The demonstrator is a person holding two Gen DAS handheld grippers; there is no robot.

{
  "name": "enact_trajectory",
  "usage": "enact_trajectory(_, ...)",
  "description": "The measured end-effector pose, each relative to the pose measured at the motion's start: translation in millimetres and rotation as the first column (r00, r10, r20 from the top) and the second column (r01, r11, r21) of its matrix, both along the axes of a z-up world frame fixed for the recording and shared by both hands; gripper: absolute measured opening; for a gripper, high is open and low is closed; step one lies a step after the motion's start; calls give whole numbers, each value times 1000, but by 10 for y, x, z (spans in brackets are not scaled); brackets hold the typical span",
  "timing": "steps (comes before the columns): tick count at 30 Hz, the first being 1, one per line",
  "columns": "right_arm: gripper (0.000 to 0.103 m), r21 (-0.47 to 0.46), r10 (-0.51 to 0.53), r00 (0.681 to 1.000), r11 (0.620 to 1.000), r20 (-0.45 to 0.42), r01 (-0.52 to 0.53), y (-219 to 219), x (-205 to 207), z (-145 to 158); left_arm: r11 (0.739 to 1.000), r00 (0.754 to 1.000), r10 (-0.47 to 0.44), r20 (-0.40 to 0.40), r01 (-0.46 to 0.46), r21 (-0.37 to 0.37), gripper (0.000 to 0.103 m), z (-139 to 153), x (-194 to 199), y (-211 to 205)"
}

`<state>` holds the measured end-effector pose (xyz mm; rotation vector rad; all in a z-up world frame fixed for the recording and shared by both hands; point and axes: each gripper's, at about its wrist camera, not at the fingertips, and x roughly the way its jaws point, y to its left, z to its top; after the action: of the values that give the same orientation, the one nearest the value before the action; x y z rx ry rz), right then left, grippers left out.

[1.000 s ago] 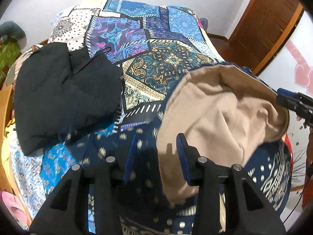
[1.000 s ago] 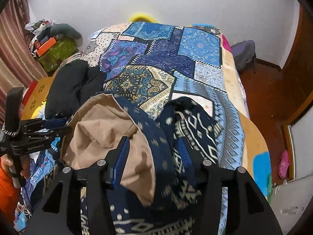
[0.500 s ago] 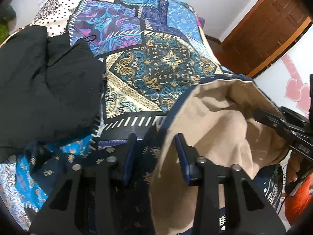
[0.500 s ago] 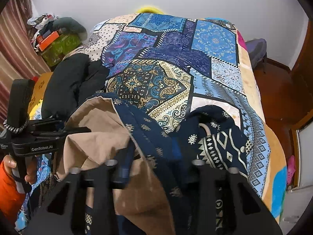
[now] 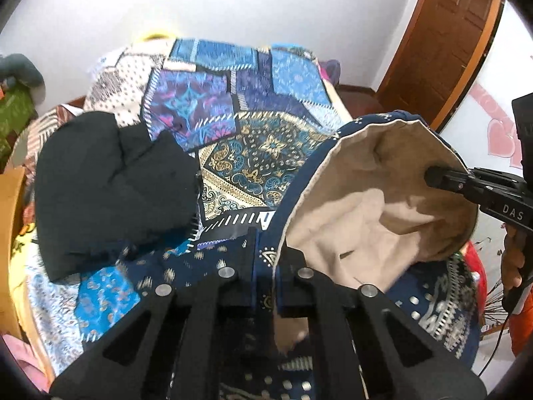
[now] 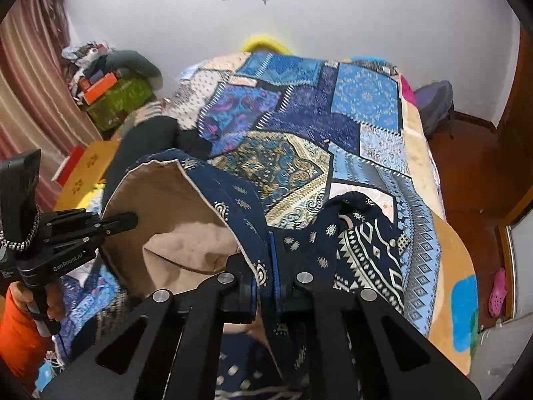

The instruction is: Fold large clothes

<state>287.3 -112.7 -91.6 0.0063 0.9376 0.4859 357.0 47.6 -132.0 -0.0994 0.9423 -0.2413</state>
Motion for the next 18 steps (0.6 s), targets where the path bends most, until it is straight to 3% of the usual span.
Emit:
enact_trajectory(9,6,-19,31,999,999,44,-31,-8,-546,190,999,999,-29,41,28,23,6,231,-635,-22)
enact_trajectory(16,6,-59,74,997,996,0,-74,-29,-932,18,999,998,-51,-42,51,17,7,76,-999,-11)
enact_trajectory(18,7,-78,89,996,993,-1,-88,-41,-1022,11,998,997,-50,-65,51,22,15,70,-1087,3)
